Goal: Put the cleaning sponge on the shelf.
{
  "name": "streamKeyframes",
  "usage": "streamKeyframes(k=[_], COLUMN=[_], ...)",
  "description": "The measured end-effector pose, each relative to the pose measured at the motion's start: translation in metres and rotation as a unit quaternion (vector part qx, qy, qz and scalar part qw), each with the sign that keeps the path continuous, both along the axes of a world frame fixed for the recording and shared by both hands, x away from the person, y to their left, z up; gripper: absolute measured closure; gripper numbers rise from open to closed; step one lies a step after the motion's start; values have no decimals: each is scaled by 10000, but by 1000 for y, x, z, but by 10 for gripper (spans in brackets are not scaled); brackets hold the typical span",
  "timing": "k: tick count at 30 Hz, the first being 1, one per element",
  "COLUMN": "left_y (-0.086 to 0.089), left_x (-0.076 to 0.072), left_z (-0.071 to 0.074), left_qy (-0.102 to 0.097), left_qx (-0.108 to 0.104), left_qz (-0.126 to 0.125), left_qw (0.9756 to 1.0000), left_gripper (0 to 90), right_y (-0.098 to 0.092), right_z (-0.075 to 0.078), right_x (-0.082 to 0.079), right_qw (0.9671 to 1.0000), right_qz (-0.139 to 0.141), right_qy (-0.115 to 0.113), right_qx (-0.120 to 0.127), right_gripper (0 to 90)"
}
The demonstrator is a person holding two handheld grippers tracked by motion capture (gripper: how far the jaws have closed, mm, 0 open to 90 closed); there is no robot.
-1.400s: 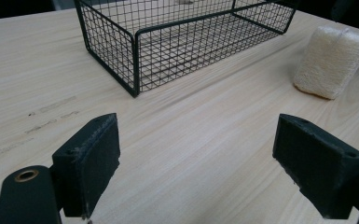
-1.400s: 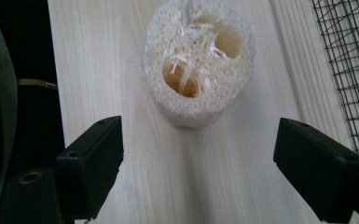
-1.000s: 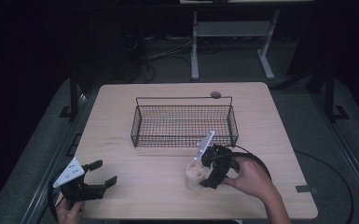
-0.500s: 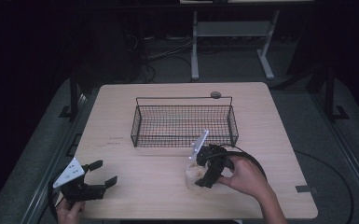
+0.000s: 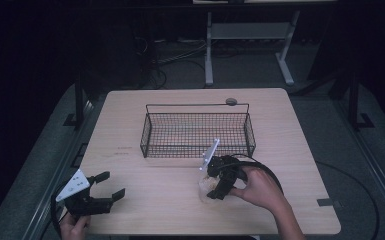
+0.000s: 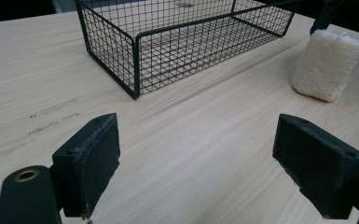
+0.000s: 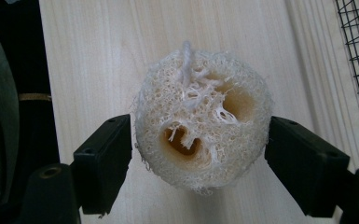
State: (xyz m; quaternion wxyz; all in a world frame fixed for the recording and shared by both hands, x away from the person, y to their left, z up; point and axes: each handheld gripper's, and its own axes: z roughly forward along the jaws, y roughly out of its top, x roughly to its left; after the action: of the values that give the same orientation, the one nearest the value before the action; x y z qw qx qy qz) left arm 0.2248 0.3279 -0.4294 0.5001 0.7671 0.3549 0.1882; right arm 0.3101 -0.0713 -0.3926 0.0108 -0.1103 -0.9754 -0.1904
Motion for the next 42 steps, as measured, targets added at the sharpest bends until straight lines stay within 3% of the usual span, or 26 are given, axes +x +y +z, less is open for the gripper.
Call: streamKeyframes(k=[5, 24, 42], left_y=[-1, -1, 0], left_x=[0, 0, 0], left_z=[0, 0, 0], left_qy=[5, 3, -14], left_qx=[-1, 3, -3], left_qz=[6, 11, 5], left_qw=[10000, 10000, 10000], left_gripper=[141, 141, 141], right_y=[0, -7, -5], right_z=[0, 7, 32], right_x=[0, 1, 9], right_qw=[10000, 9998, 9999], right_qz=[11, 4, 48], right_qy=[37, 66, -78], right_qx=[20, 162, 108], right_gripper=[280, 289, 290])
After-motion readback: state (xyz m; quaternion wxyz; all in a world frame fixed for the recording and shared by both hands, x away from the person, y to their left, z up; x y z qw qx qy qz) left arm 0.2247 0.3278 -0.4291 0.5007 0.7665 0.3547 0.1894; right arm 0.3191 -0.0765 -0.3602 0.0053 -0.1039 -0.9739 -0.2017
